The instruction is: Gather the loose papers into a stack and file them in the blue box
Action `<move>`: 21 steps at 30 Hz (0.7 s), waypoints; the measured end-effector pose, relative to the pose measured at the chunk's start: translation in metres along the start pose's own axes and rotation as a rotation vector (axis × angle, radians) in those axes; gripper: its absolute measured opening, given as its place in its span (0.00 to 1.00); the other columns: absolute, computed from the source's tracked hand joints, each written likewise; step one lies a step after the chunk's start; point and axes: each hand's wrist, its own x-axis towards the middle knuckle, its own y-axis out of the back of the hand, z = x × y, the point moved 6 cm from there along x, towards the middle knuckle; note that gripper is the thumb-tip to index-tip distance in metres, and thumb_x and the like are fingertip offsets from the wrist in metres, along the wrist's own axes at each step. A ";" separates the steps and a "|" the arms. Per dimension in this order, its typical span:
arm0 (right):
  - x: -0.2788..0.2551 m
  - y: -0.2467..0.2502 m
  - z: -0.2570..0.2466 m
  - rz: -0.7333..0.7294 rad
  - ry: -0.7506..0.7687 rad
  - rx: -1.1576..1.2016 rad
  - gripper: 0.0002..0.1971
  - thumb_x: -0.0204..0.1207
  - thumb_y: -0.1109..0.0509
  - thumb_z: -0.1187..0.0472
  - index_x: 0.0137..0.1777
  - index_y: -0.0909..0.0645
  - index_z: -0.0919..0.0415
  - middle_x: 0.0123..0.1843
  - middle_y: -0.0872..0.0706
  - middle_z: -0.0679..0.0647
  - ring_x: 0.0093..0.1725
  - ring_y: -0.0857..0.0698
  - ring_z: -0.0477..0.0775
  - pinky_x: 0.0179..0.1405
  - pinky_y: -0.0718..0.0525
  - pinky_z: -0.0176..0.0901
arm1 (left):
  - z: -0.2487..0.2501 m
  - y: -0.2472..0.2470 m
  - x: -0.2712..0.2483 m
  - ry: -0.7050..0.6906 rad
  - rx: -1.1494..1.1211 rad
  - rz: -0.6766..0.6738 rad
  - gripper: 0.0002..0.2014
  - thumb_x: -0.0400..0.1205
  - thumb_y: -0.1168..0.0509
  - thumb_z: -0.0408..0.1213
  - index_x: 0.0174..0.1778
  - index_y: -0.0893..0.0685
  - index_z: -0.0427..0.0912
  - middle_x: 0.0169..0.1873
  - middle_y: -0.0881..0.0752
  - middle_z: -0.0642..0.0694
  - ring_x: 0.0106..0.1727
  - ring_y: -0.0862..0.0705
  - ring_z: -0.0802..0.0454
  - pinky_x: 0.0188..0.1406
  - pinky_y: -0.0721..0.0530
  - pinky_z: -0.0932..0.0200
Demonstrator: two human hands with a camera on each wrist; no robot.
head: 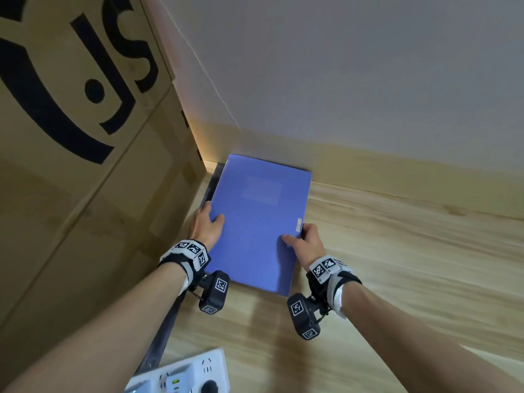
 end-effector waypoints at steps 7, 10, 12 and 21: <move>0.001 -0.003 0.002 -0.005 0.006 0.038 0.20 0.73 0.27 0.65 0.60 0.31 0.56 0.51 0.15 0.47 0.49 0.13 0.50 0.57 0.14 0.52 | -0.011 -0.006 0.010 0.034 -0.044 0.000 0.33 0.87 0.40 0.43 0.86 0.46 0.44 0.84 0.38 0.44 0.84 0.38 0.42 0.81 0.35 0.42; 0.002 -0.003 0.005 0.005 0.026 -0.011 0.21 0.73 0.27 0.65 0.61 0.32 0.55 0.52 0.16 0.46 0.51 0.15 0.52 0.58 0.15 0.51 | -0.014 -0.008 0.012 0.041 -0.035 0.005 0.33 0.87 0.40 0.45 0.85 0.45 0.44 0.84 0.38 0.44 0.84 0.38 0.42 0.80 0.34 0.40; 0.000 -0.003 0.003 -0.006 0.043 -0.041 0.22 0.73 0.26 0.65 0.62 0.32 0.55 0.52 0.18 0.43 0.54 0.16 0.52 0.61 0.17 0.51 | -0.015 -0.008 0.012 0.046 -0.024 0.019 0.33 0.86 0.40 0.45 0.85 0.45 0.44 0.84 0.38 0.43 0.84 0.37 0.41 0.80 0.33 0.39; -0.015 0.035 -0.008 0.021 0.020 -0.031 0.30 0.78 0.29 0.59 0.79 0.34 0.59 0.74 0.25 0.54 0.69 0.22 0.52 0.67 0.22 0.46 | 0.043 -0.017 -0.030 -0.114 0.231 0.156 0.40 0.81 0.38 0.28 0.86 0.53 0.43 0.85 0.45 0.42 0.84 0.40 0.39 0.75 0.29 0.37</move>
